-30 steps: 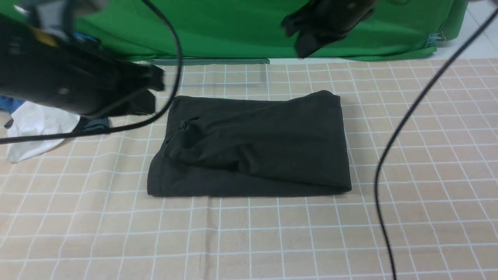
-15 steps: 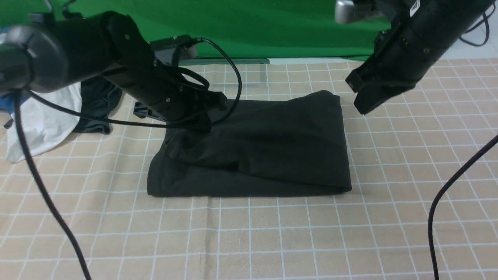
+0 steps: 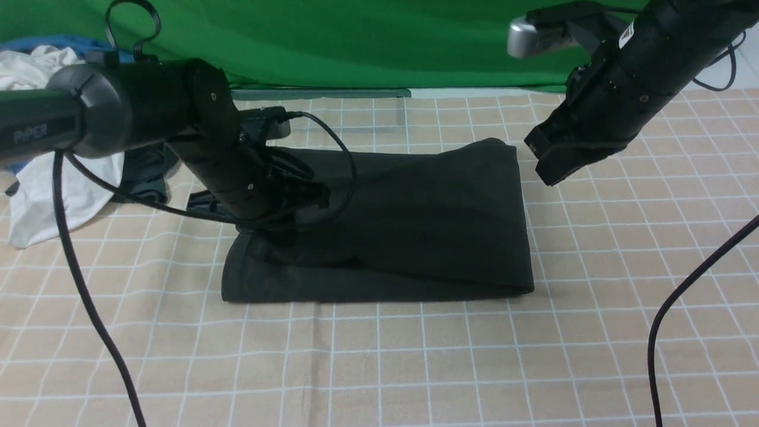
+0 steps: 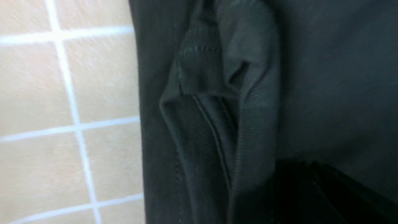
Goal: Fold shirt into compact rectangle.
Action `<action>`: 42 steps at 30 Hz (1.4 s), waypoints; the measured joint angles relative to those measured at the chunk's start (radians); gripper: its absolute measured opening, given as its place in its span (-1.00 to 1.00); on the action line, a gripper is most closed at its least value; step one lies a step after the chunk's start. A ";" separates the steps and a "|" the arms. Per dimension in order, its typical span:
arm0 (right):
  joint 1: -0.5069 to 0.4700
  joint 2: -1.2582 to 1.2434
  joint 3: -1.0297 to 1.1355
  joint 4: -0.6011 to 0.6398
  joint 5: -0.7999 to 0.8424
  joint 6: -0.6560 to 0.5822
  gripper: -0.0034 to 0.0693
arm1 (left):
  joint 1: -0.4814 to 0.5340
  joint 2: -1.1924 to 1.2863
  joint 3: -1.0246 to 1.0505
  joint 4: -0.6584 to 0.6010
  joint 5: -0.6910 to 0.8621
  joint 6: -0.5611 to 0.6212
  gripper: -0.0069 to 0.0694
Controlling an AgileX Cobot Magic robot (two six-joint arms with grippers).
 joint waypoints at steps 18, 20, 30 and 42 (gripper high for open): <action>0.000 0.000 0.000 0.047 -0.039 -0.001 -0.80 | 0.005 0.070 -0.022 0.149 0.050 -0.132 -0.77; 0.000 0.000 0.000 0.047 -0.040 -0.001 -0.80 | 0.005 0.065 -0.031 0.169 0.078 -0.149 -0.77; 0.000 0.000 0.000 0.049 -0.057 -0.003 -0.80 | 0.005 -0.025 -0.149 0.172 0.123 -0.157 -0.77; 0.000 0.000 0.000 0.049 -0.066 0.000 -0.80 | -0.029 -0.025 -0.073 -0.171 0.032 0.110 -0.77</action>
